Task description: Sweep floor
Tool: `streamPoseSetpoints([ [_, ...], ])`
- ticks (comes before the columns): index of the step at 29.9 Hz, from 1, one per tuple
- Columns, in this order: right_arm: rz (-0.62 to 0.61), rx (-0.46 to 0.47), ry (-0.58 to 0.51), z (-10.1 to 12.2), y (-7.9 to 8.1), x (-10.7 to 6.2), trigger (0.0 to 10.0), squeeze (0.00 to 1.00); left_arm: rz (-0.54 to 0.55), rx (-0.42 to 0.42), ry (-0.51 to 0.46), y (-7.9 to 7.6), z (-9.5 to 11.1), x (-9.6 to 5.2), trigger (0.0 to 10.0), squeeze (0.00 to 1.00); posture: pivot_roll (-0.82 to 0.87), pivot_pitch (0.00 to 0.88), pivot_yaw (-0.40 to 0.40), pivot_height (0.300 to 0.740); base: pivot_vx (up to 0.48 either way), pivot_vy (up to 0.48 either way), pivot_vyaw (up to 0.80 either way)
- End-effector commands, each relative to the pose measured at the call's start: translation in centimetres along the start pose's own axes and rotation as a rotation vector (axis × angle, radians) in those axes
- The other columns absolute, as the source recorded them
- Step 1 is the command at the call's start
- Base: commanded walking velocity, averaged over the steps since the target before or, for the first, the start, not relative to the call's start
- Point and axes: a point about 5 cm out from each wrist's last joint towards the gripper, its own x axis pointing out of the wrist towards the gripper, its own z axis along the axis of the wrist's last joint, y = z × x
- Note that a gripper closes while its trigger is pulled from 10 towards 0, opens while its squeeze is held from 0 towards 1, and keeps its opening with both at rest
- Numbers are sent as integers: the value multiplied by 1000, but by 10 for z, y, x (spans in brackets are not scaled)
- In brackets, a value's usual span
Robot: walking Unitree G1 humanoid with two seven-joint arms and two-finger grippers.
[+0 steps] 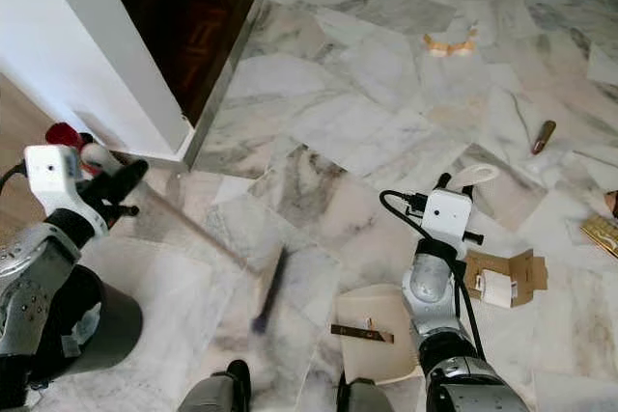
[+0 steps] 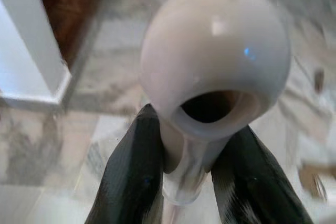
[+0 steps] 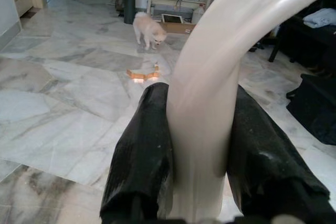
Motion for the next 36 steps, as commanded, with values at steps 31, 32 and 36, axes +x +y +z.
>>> streamPoseSetpoints([
  [31, 12, 118, 89, 5, 14, 10, 10000, 0, -37, -104, -63, -15, 4, 21, 10000, 0, 295, 170, 27, 740, 0, 0, 0],
  [32, 14, 151, 96, 9, 16, 14, 10000, 0, 0, -90, -95, -10, 9, 21, 10000, 0, 295, 147, 13, 740, 0, 0, 0],
  [36, 58, 184, 68, 21, 25, 20, 10000, 0, 63, -51, -144, -3, 13, 17, 10000, 0, 302, 114, -7, 740, 0, 0, 0],
])
